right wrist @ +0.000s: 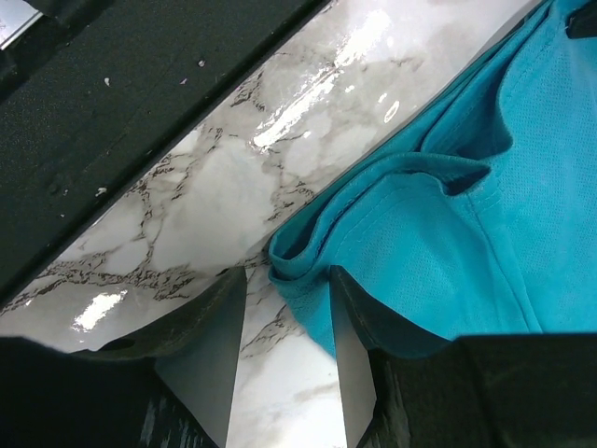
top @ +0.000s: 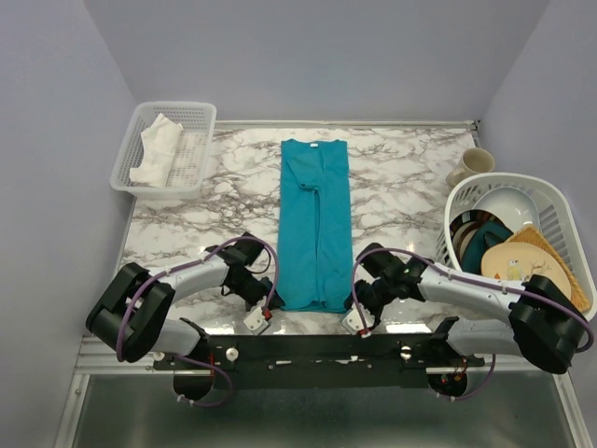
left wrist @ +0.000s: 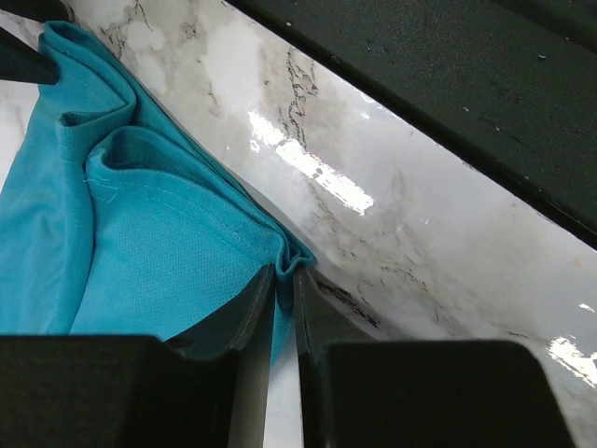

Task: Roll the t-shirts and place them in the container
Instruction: Roll the T-shirt to the center of the board.

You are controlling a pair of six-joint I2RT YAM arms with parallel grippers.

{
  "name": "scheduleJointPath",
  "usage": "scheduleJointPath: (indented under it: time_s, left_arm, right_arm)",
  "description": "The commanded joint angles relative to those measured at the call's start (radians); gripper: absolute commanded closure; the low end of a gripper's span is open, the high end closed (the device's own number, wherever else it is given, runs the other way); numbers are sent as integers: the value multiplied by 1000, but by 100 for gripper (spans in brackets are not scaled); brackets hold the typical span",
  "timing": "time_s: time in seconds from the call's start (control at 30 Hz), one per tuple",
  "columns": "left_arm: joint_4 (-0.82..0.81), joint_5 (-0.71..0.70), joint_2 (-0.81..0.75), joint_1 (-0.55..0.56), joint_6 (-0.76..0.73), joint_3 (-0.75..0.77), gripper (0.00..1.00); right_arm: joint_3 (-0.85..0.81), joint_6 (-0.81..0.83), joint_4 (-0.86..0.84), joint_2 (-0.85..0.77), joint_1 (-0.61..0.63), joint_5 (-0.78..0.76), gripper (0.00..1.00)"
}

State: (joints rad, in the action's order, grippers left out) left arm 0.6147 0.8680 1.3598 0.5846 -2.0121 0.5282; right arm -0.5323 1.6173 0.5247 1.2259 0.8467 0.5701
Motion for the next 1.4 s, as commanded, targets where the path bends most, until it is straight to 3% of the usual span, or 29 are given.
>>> scheduleJointPath:
  time_s: [0.0, 0.13, 0.23, 0.27, 0.37, 0.4, 0.73, 1.03, 1.23, 1.37]
  left_arm:
    - [13, -58, 22, 6, -148, -14, 77]
    - [8, -57, 21, 8, -134, -19, 78]
    - [3, -57, 16, 9, -117, -23, 81]
    - [3, -52, 13, 9, -96, -20, 82]
    - [3, -25, -7, 11, -42, -5, 92]
    - [5, -15, -13, 12, 7, 12, 99]
    - [17, 35, -90, 34, 398, 131, 100]
    - [163, 81, -80, 34, 593, 254, 100]
    - [261, 134, -68, 72, 650, 291, 100]
    - [226, 158, -30, 98, 726, 282, 100]
  right_arm:
    - [14, 18, -15, 44, -6, -45, 50]
    - [5, 6, -71, 92, -3, -62, 52]
    - [-26, -5, -54, 126, -5, -67, 65]
    - [-32, -4, -23, 129, -6, -62, 77]
    - [-76, -86, 20, 118, -6, -30, 90]
    - [-84, -109, 35, 118, -5, -29, 91]
    - [-61, -373, 106, -43, -11, -13, 91]
    - [-77, -601, 116, -58, -54, 36, 92]
    - [-87, -626, 147, -100, -86, 48, 92]
    - [-101, -626, 162, -111, -87, 79, 92]
